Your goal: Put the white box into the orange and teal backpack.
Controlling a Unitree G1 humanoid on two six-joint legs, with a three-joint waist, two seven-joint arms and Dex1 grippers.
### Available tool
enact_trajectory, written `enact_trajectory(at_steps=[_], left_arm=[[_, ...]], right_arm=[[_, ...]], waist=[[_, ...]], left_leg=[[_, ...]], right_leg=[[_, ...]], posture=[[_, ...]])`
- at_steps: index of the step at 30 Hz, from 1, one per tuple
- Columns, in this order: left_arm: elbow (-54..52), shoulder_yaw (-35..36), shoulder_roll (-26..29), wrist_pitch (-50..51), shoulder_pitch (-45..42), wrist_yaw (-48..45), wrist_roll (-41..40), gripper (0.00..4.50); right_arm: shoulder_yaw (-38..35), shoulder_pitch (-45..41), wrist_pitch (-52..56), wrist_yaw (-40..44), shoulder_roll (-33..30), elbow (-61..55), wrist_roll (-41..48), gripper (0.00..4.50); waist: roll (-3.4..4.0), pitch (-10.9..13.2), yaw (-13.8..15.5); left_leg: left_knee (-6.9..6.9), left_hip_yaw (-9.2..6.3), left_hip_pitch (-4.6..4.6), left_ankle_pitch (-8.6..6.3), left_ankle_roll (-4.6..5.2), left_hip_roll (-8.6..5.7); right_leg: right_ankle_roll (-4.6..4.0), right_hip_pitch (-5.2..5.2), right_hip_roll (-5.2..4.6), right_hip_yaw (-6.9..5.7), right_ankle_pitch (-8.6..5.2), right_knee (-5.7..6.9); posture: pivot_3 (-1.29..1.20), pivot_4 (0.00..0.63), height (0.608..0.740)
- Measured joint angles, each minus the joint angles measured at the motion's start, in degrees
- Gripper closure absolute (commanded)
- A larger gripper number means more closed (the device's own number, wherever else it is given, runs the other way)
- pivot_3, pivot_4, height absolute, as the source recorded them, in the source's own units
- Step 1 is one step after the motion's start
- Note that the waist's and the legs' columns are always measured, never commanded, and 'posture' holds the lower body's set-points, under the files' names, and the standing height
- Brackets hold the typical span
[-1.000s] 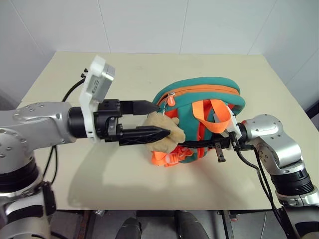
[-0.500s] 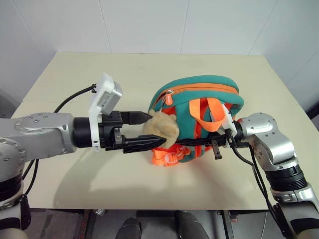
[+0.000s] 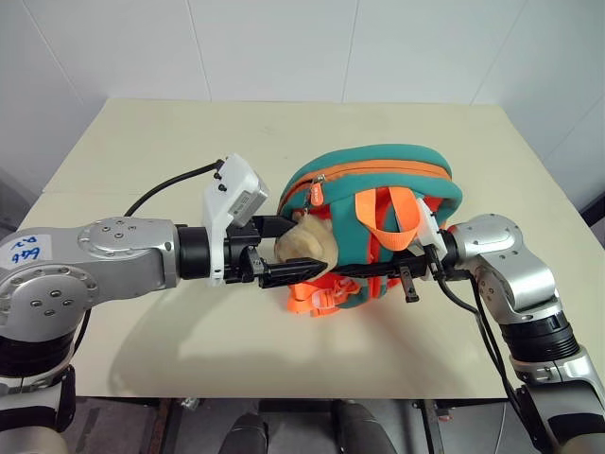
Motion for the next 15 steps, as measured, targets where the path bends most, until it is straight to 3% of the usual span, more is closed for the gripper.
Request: enact_trajectory(at_steps=[10, 11, 15], left_arm=[[2.31, 0.64, 0.73, 0.87, -1.52, -1.50, -0.21, 4.07], [2.77, 1.06, 1.22, 0.88, -1.69, -2.33, -0.31, 4.24], [4.93, 2.58, 3.17, 0.94, -2.41, -7.60, -0.40, 4.25]], right_arm=[[0.00, 0.00, -0.86, 0.17, 0.00, 0.41, 0.00, 4.03], [0.00, 0.00, -0.88, 0.17, 0.00, 0.41, 0.01, 4.03], [-0.01, 0.00, -0.92, 0.14, 0.04, 0.41, 0.05, 4.03]], waist=[[0.00, 0.00, -0.05], [0.00, 0.00, -0.07], [0.00, 0.00, -0.13]], left_leg=[[-0.02, 0.02, -0.01, 0.00, 0.00, 0.00], [-0.04, 0.02, -0.01, 0.00, 0.00, 0.00], [-0.08, 0.04, 0.00, 0.00, 0.00, 0.00]], right_leg=[[0.00, -0.01, 0.00, 0.00, 0.00, -0.02], [0.00, -0.01, 0.00, 0.01, 0.00, -0.03], [0.00, -0.03, 0.01, 0.01, 0.00, -0.06]], posture=[[0.00, 0.150, 0.740], [0.00, 0.150, 0.740], [0.00, 0.150, 0.740]])
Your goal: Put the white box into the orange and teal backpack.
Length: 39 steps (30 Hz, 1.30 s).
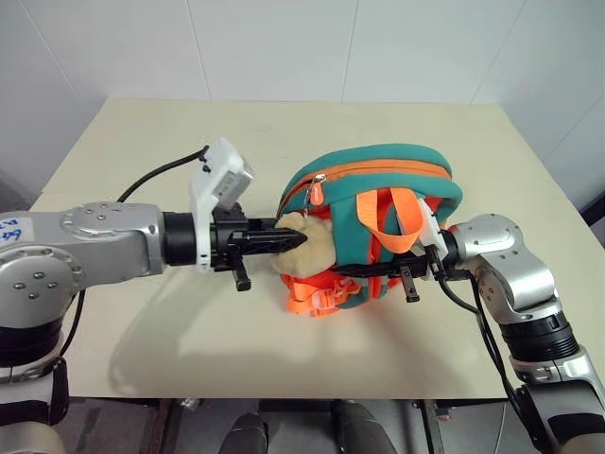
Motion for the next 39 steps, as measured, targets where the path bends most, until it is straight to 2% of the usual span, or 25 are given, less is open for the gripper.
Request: enact_trajectory(at_steps=[6, 11, 16, 21, 31, 39], left_arm=[[2.89, 2.30, 3.32, -0.01, -1.18, -10.10, 0.38, 4.25], [6.12, 4.61, 8.31, -0.15, -1.27, -19.59, 3.52, 4.25], [9.36, 4.94, 15.62, -2.03, 0.60, -30.52, 11.76, 4.25], [13.18, 3.89, 18.67, -5.98, 2.95, -39.54, 20.29, 4.25], [24.23, -8.66, 19.35, -16.63, 0.47, -56.71, 38.76, 4.25], [28.97, -15.35, 12.34, -20.51, -1.31, -61.46, 48.62, 4.25]], right_arm=[[0.00, 0.05, 0.03, -0.17, 0.00, -0.08, -0.01, 4.03], [-0.01, 0.60, 0.09, -0.52, -0.04, -0.41, 0.00, 4.03], [-0.02, 1.23, 0.27, -0.73, -0.29, -1.41, 0.00, 4.03], [-0.03, 1.57, 0.59, -1.06, -0.40, -1.56, 0.01, 4.03], [0.00, 1.60, 0.84, -1.19, -0.38, -1.54, -0.03, 4.03], [0.02, 2.25, 1.34, -1.93, -0.37, -2.30, -0.03, 4.03]], waist=[[0.00, 0.00, -0.06], [0.01, 0.01, -0.18], [0.02, 0.01, -0.50], [0.04, 0.02, -0.62], [0.04, 0.03, -1.06], [0.04, 0.02, -1.33]], left_leg=[[-0.08, 0.04, -0.01, 0.00, 0.00, 0.01], [-0.13, 0.06, -0.01, 0.00, 0.01, 0.02], [-0.25, 0.14, 0.01, -0.01, 0.01, 0.04], [-0.36, 0.20, 0.00, -0.02, 0.03, 0.05], [-0.39, 0.25, -0.02, -0.04, 0.07, 0.08], [-0.39, 0.25, -0.03, -0.09, 0.16, 0.10]], right_leg=[[0.00, -0.04, 0.00, 0.00, 0.00, -0.06], [-0.02, -0.07, 0.01, 0.01, -0.01, -0.07], [-0.04, -0.11, 0.02, 0.03, -0.02, -0.12], [-0.05, -0.12, 0.01, 0.04, -0.03, -0.20], [-0.05, -0.15, 0.03, 0.04, -0.03, -0.15], [-0.04, -0.19, 0.03, 0.03, -0.03, 0.04]], posture=[[0.00, 0.150, 0.740], [0.00, 0.150, 0.740], [0.00, 0.150, 0.740], [0.00, 0.150, 0.740], [0.00, 0.150, 0.740], [0.00, 0.150, 0.740]])
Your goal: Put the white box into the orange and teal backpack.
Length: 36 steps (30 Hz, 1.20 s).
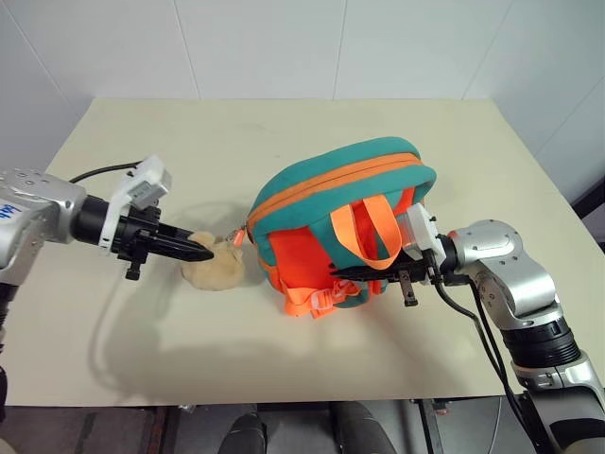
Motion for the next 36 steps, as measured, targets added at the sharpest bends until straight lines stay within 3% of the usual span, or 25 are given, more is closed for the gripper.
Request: enact_trajectory(at_steps=[11, 23, 27, 30, 36], left_arm=[[1.62, -3.38, -8.12, -0.62, 0.93, -0.81, 7.28, 4.25], [2.33, -3.54, -12.25, -3.01, 3.49, 1.81, 11.67, 4.25], [4.08, -2.91, -14.46, -5.85, 3.36, 3.70, 13.52, 2.93], [4.32, -1.77, -15.05, -5.50, 3.35, 4.40, 13.50, 2.38], [3.50, 4.75, -15.18, -2.49, 3.49, 6.00, 10.41, 0.66]], right_arm=[[0.00, 0.73, 0.89, -1.38, -0.01, -1.04, 0.04, 4.03], [-0.04, 1.84, 2.78, -4.88, 0.00, -2.87, 0.19, 4.03], [-0.05, 1.97, 4.97, -5.49, -0.65, -3.83, 0.28, 2.64], [-0.60, 2.46, 7.92, -5.91, -2.20, -4.80, 1.01, 2.07], [-4.46, 4.28, 12.62, -6.72, -5.48, -9.27, 5.16, 0.15]], waist=[[0.00, 0.00, 0.02], [-0.01, -0.01, 0.13], [-0.01, -0.01, 0.30], [-0.02, -0.01, 0.43], [-0.02, -0.01, 0.66]], left_leg=[[0.04, 0.01, 0.02, -0.01, 0.03, 0.00], [0.16, 0.01, 0.02, -0.02, 0.04, 0.00], [0.25, 0.01, 0.03, -0.03, 0.05, -0.01], [0.31, 0.00, 0.01, -0.04, 0.08, -0.01], [0.31, 0.01, -0.02, -0.09, 0.16, -0.01]], right_leg=[[0.00, 0.00, -0.01, -0.02, 0.00, 0.07], [0.01, 0.01, -0.03, -0.03, 0.00, 0.13], [0.02, 0.03, -0.03, -0.03, 0.01, 0.12], [0.02, 0.03, -0.03, -0.03, 0.01, 0.14], [0.03, 0.03, -0.05, -0.04, 0.01, 0.14]], posture=[[0.00, 0.150, 0.740], [0.00, 0.150, 0.740], [0.00, 0.150, 0.740], [0.00, 0.150, 0.740], [0.00, 0.150, 0.740]])
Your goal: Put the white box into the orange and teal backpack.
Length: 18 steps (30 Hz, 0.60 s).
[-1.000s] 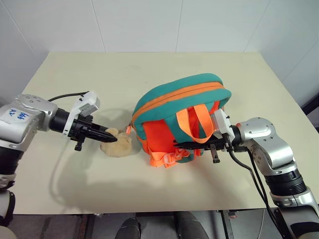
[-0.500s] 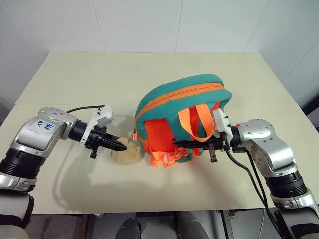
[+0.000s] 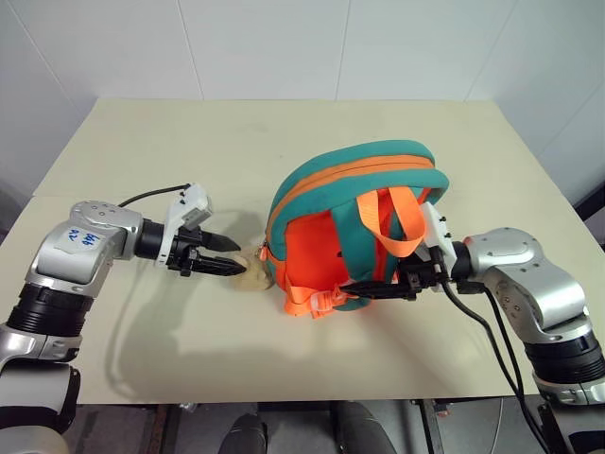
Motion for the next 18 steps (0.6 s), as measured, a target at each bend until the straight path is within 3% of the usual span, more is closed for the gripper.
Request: enact_trajectory(at_steps=[2, 3, 8, 18], left_arm=[[-0.07, 1.73, 0.25, 0.05, 0.89, 0.17, -0.36, 0.07], [-0.02, 2.54, 0.54, 0.05, 1.77, 0.31, -0.46, 0.03], [0.09, 4.82, 0.67, 0.04, 4.34, 1.03, -0.96, 0.03], [4.57, 12.98, 3.16, -5.84, 9.06, -0.11, -1.30, 0.03]], right_arm=[[-1.35, 1.34, 1.10, -0.59, -1.08, -1.11, 0.75, 0.00], [-2.15, 2.13, 1.62, -0.92, -1.80, -1.48, 1.16, 0.00], [-5.55, 4.43, 3.63, -2.78, -4.89, -2.94, 1.88, 0.00], [-16.47, 13.15, 3.36, 0.80, -18.26, -0.51, 1.26, 0.00]], waist=[[0.00, 0.00, 0.21], [0.00, 0.00, 0.26], [0.00, 0.00, 0.83], [0.00, 0.00, 0.89]], left_leg=[[-0.01, 0.01, 0.00, -0.02, 0.03, 0.00], [-0.01, 0.03, 0.00, -0.02, 0.04, 0.01], [0.04, 0.06, 0.00, -0.03, 0.05, 0.00], [0.05, 0.13, 0.03, -0.04, 0.08, 0.00]], right_leg=[[0.00, -0.01, 0.00, 0.00, 0.00, -0.02], [0.00, -0.01, 0.00, 0.00, 0.00, -0.02], [0.00, -0.01, -0.02, 0.00, 0.00, -0.12], [-0.01, 0.01, -0.02, -0.01, 0.00, -0.21]], posture=[[0.00, 0.150, 0.740], [0.00, 0.150, 0.740], [0.00, 0.150, 0.740], [0.00, 0.150, 0.740]])
